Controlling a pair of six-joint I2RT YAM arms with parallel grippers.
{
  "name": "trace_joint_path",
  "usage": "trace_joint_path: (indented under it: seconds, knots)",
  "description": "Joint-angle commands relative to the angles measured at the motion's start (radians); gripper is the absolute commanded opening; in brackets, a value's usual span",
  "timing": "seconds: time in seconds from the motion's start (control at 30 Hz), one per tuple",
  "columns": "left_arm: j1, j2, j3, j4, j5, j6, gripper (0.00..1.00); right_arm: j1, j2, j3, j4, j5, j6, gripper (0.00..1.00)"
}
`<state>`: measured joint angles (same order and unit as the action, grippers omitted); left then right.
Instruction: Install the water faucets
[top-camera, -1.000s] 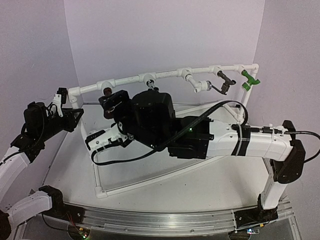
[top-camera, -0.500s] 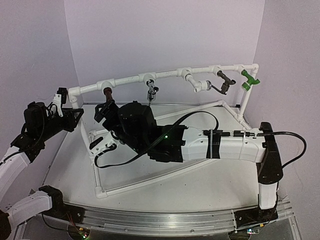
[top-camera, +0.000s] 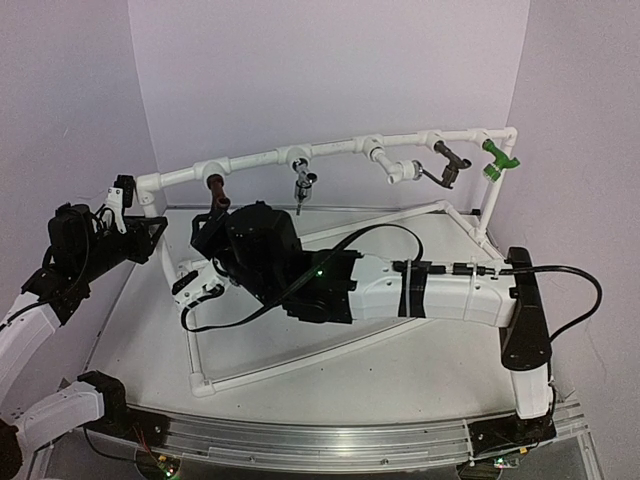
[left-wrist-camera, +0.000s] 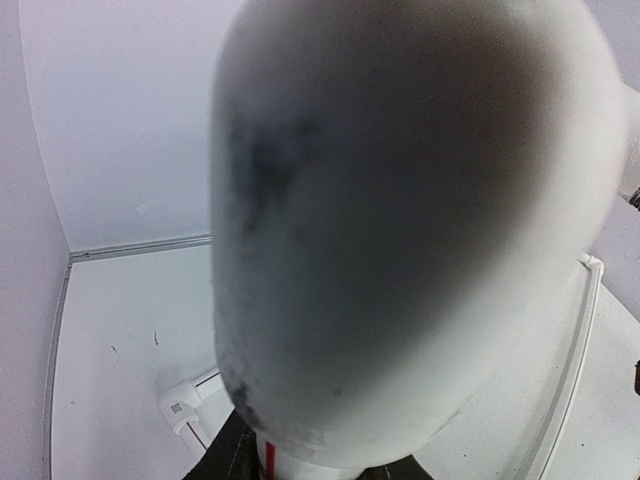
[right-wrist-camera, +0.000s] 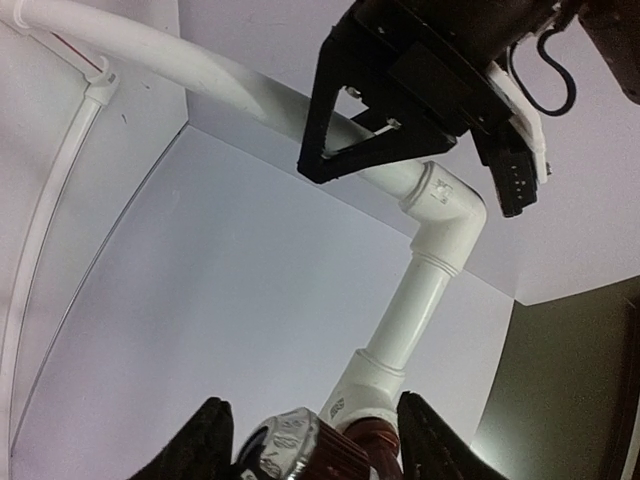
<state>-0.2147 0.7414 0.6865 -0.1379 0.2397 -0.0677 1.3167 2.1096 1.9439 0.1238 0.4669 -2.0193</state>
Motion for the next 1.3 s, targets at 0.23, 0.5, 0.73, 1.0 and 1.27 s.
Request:
trace_joint_path:
  seconds: [0.23, 0.5, 0.73, 1.0, 1.27]
  knots:
    - [-0.019, 0.023, -0.01, -0.153, 0.132, -0.109, 0.02, -0.043, 0.123, 0.263, 0.053, 0.128, 0.211, 0.21]
    - [-0.02, 0.021, -0.01, -0.153, 0.132, -0.109, 0.02, -0.042, 0.138, 0.353, 0.155, 0.133, 0.674, 0.02]
    - [-0.02, 0.016, -0.013, -0.153, 0.131, -0.11, 0.02, -0.037, 0.085, 0.263, 0.262, 0.141, 1.028, 0.2]
    - [-0.02, 0.017, -0.01, -0.153, 0.137, -0.109, 0.02, 0.051, 0.009, 0.094, 0.243, 0.063, 0.66, 0.9]
    - [-0.02, 0.024, 0.009, -0.159, 0.106, -0.137, 0.12, 0.082, -0.098, -0.051, 0.216, 0.052, 0.788, 0.98]
